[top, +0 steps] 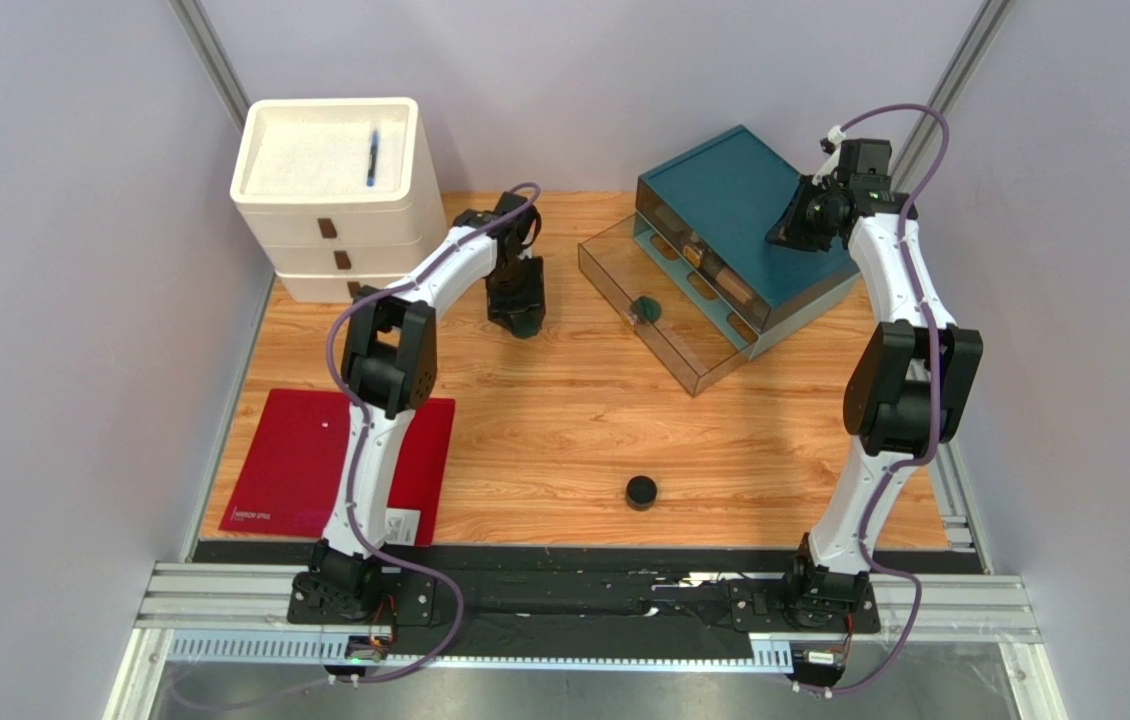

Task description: Organize the makeup

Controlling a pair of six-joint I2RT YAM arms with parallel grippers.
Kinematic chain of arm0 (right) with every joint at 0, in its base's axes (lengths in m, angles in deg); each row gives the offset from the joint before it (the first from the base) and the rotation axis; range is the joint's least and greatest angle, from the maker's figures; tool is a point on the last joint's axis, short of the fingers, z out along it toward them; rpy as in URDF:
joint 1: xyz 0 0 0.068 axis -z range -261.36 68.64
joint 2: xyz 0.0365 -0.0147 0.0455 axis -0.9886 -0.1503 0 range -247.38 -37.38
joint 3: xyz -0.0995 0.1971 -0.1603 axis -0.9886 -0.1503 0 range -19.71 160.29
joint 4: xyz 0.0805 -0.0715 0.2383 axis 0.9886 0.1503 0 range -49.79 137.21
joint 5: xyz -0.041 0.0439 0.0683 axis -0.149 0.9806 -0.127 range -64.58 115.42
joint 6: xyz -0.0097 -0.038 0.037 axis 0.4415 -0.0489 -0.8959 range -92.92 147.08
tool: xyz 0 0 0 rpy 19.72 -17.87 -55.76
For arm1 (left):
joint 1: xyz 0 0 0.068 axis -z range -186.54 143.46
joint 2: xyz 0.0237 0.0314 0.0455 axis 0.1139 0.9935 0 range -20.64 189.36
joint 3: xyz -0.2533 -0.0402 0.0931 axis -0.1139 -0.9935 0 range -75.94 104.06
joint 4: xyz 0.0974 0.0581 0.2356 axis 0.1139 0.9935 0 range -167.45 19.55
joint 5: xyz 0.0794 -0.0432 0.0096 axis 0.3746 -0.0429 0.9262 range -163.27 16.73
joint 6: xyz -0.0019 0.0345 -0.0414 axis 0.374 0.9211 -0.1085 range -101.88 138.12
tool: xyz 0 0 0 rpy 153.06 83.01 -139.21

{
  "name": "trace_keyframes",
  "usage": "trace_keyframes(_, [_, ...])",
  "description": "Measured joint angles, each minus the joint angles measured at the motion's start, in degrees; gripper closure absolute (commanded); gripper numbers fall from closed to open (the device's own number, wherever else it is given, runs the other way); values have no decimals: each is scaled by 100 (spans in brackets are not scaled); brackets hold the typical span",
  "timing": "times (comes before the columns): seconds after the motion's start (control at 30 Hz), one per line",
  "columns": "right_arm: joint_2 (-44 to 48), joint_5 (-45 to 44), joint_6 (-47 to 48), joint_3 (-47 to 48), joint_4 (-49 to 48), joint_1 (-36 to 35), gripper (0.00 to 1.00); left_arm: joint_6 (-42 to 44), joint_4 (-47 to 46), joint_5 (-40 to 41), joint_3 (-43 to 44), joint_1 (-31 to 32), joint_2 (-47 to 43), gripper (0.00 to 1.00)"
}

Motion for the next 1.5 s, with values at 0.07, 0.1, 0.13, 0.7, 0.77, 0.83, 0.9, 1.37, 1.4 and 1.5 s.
trace_keyframes(0.07, [-2, 0, 2, 2, 0, 0, 99, 9, 72, 9, 74, -7, 13, 48])
trace_keyframes(0.1, [0, 0, 2, 2, 0, 0, 99, 9, 98, 17, 107, -7, 31, 53])
trace_keyframes(0.13, [-2, 0, 2, 2, 0, 0, 99, 22, 149, 31, 173, -7, 79, 70])
trace_keyframes(0.7, [-2, 0, 2, 2, 0, 0, 99, 208, 225, 48, 177, -46, 90, 100])
trace_keyframes(0.77, [-2, 0, 0, 0, 0, 0, 99, 201, 105, -7, 48, -33, -46, 100])
trace_keyframes(0.83, [-2, 0, 2, 0, 0, 0, 99, 197, 24, -55, 24, -11, -188, 100])
trace_keyframes(0.9, [-2, 0, 2, -2, -2, -2, 99, 173, -105, -118, 24, 24, -404, 100])
trace_keyframes(1.37, [2, 4, 0, -37, -37, -2, 99, 13, 15, 17, 1202, 317, -614, 40])
trace_keyframes(1.4, [2, 4, 0, -37, -39, -2, 99, 28, 105, 50, 1202, 315, -518, 40])
trace_keyframes(1.5, [4, 4, 0, -48, -46, -2, 99, 66, 337, 125, 1158, 308, -160, 40])
